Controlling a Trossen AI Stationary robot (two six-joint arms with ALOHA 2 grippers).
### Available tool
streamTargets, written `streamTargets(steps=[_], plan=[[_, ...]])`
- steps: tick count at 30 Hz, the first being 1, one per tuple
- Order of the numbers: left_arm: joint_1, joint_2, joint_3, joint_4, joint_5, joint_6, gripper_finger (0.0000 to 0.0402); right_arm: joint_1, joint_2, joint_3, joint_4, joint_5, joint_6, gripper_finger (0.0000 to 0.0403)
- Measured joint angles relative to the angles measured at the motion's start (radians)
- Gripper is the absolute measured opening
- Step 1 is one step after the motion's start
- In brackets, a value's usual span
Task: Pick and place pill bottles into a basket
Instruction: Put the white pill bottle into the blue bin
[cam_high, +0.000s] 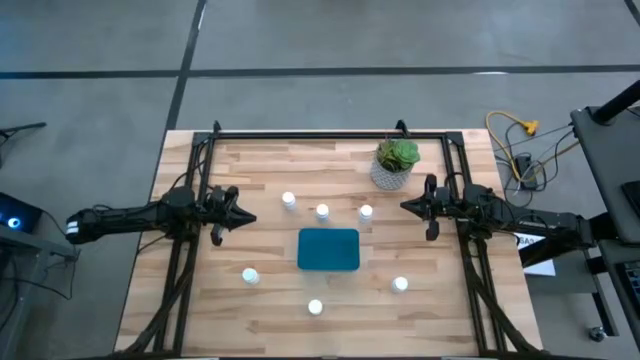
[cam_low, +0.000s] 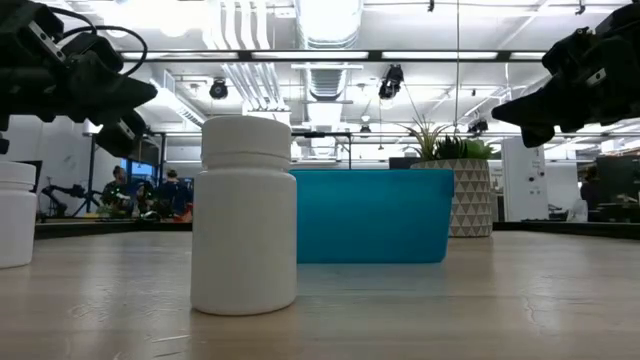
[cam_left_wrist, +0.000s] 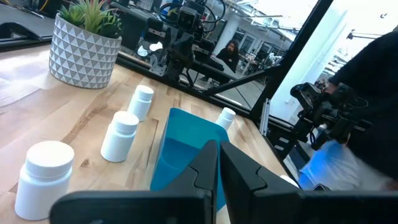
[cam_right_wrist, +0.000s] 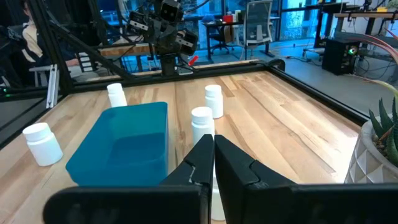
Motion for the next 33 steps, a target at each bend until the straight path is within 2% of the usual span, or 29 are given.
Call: streamTargets(steps=[2,9,12,14,21,24,30,33], plan=[[0.0,0.0,0.0,0.0,0.0,0.0,0.0,0.0,0.0,0.0,0.004,0.0,-0.039,0.0009],[0.0,0.0,0.0,0.0,0.0,0.0,0.0,0.0,0.001,0.0,0.014,0.0,-0.412,0.0008],[0.0,0.0,0.0,0.0,0.0,0.0,0.0,0.0,0.0,0.0,0.014,0.0,-0.481,0.0009],[0.0,0.0,0.0,0.0,0.0,0.0,0.0,0.0,0.0,0.0,0.015,-0.002,-0.459,0.0008],[0.0,0.0,0.0,0.0,0.0,0.0,0.0,0.0,0.0,0.0,0.028,-0.004,-0.044,0.0009],[0.0,0.0,0.0,0.0,0.0,0.0,0.0,0.0,0.0,0.0,0.101,-0.004,0.276,0.0008],[0.0,0.0,0.0,0.0,0.0,0.0,0.0,0.0,-0.001,0.0,0.236,-0.002,1.026,0.0008],[0.0,0.0,0.0,0.0,0.0,0.0,0.0,0.0,0.0,0.0,0.24,0.002,1.255,0.0008]])
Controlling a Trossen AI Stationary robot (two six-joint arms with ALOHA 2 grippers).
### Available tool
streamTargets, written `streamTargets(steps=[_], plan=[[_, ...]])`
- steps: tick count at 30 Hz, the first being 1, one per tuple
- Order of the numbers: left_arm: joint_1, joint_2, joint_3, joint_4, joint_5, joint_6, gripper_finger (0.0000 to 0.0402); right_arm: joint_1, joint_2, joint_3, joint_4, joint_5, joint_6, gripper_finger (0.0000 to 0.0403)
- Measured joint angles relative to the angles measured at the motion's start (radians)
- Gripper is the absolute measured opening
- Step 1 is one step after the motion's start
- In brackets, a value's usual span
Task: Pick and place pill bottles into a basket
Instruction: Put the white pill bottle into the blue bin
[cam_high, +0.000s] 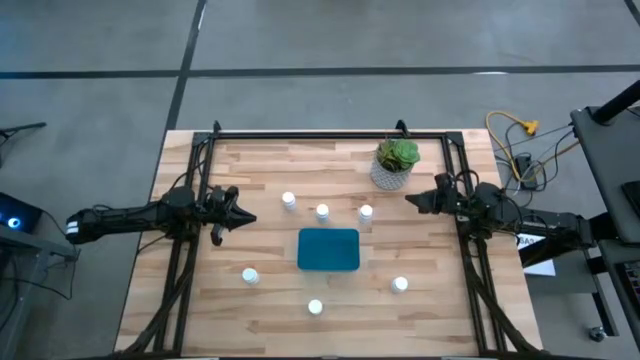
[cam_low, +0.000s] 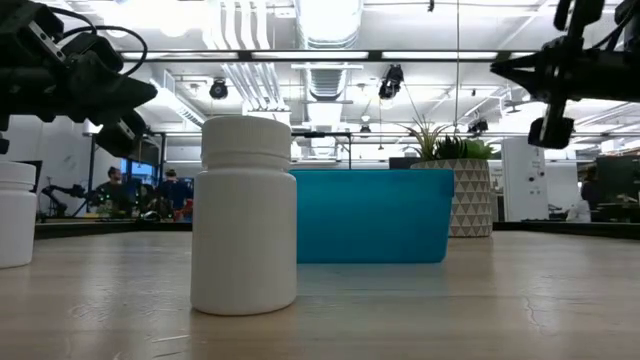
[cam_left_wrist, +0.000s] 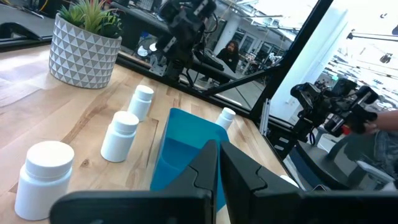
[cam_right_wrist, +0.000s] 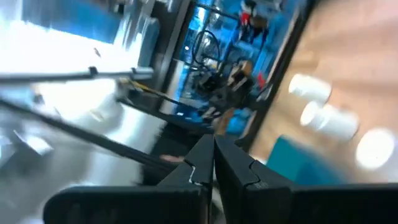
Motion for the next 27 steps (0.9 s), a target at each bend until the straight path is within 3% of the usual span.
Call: streamTargets(steps=[11,15,18,21,27], plan=[[0.0,0.0,0.0,0.0,-0.005,0.0,0.0,0.001,0.024,0.0,0.012,0.306,0.132,0.0008],[0.001,0.0,0.0,0.0,-0.013,0.0,0.0,0.008,0.055,0.008,0.159,0.262,0.01,0.0009],[0.001,0.0,0.0,0.0,-0.013,0.0,0.0,0.026,0.097,0.075,0.171,0.215,-0.092,0.0009],[0.001,0.0,0.0,0.0,-0.013,0.0,0.0,0.042,0.165,0.206,0.048,0.201,-0.173,0.0009],[0.001,0.0,0.0,0.0,-0.013,0.0,0.0,0.081,0.406,0.546,-0.433,0.139,-0.358,0.0009]])
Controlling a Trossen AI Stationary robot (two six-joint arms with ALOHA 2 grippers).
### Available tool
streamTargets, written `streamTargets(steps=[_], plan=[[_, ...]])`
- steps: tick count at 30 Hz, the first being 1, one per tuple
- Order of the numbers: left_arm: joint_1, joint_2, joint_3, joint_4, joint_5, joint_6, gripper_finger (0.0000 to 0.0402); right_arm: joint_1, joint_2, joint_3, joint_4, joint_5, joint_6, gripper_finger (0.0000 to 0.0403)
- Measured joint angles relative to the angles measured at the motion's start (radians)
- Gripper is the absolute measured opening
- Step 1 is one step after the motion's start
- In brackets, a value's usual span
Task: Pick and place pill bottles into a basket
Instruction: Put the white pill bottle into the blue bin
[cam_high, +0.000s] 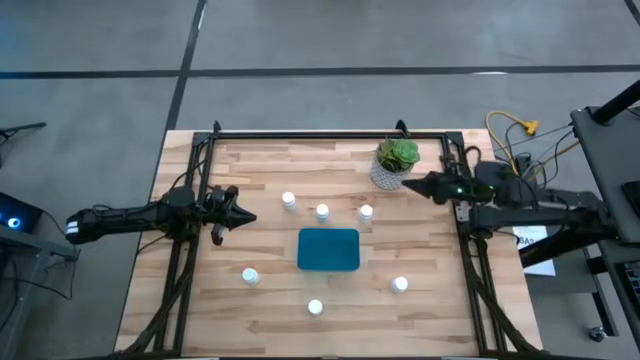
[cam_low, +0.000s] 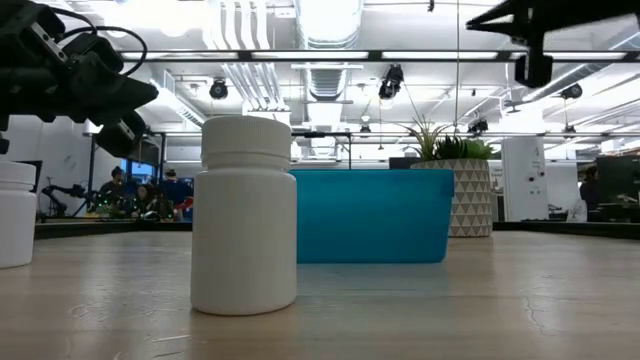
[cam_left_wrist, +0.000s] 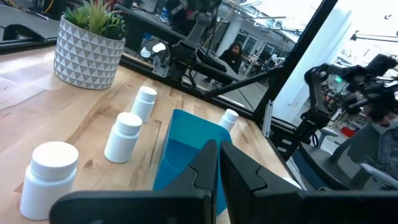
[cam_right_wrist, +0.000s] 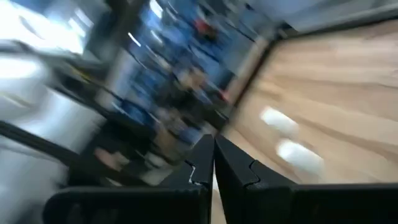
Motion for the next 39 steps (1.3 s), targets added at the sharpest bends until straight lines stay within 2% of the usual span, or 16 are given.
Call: streamTargets(steps=[3,7,11,15,20,29,34,39], plan=[[0.0,0.0,0.0,0.0,0.0,0.0,0.0,0.011,0.135,0.131,-0.136,-0.076,-0.098,0.0009],[0.0,0.0,0.0,0.0,-0.002,-0.001,0.0,0.012,0.303,0.255,-0.209,-0.125,-0.143,0.0008],[0.0,0.0,0.0,0.0,-0.031,-0.041,0.0,0.005,0.465,0.362,-0.334,-0.12,-0.025,0.0009],[0.0,0.0,0.0,0.0,-0.057,-0.125,0.0,0.004,0.622,0.47,-0.496,-0.102,0.016,0.0023],[0.0,0.0,0.0,0.001,-0.061,-0.133,0.0,0.007,0.822,0.614,-0.683,-0.082,-0.026,0.0077],[0.0,0.0,0.0,0.0,-0.062,-0.133,0.0,0.009,1.124,0.865,-0.823,-0.082,-0.133,0.0216],[0.0,0.0,0.0,0.0,-0.062,-0.134,0.0,0.01,1.238,0.951,-1.01,-0.034,-0.139,0.0274],[-0.001,0.0,0.0,0.0,-0.061,-0.134,0.0,0.009,1.267,0.951,-1.009,-0.025,-0.139,0.0308]])
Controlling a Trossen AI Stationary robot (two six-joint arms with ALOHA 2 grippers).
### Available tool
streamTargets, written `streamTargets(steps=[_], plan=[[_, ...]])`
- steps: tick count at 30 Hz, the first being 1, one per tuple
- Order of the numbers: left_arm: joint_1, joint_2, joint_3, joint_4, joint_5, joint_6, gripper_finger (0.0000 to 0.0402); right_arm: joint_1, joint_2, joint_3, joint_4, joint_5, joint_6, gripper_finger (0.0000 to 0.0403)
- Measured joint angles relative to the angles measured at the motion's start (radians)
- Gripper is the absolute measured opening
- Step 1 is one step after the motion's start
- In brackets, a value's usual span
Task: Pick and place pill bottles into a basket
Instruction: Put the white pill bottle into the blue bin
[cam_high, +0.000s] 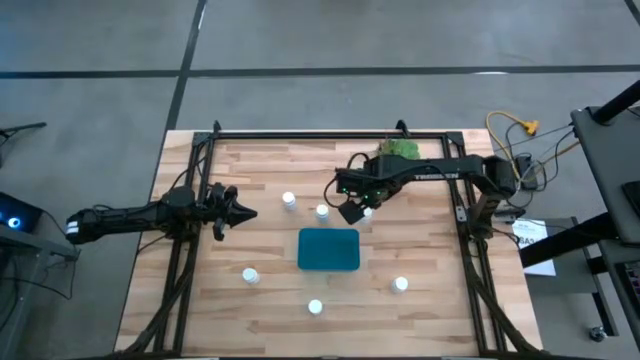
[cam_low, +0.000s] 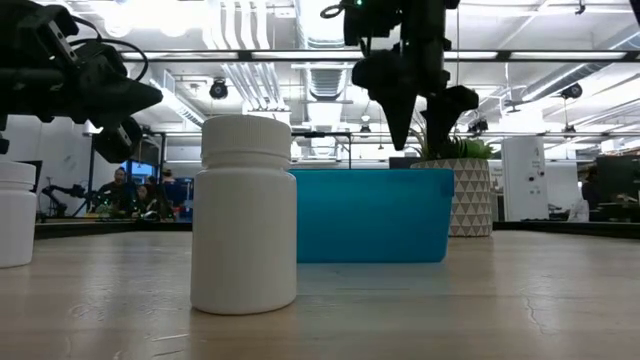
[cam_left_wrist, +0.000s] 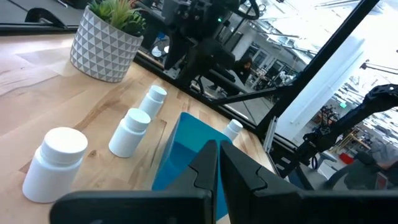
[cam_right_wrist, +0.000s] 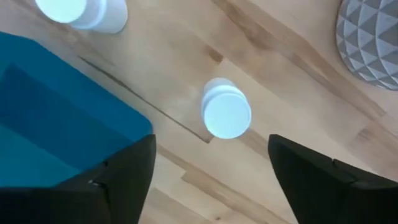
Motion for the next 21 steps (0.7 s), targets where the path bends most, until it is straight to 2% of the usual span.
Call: streamTargets(steps=[5,21], plan=[[0.0,0.0,0.0,-0.001,0.0,0.0,0.0,-0.004,-0.009,-0.019,0.005,0.018,0.004,0.0322],[0.0,0.036,0.0,-0.001,0.0,0.0,0.0,-0.036,-0.012,-0.059,0.035,0.014,0.013,0.0322]])
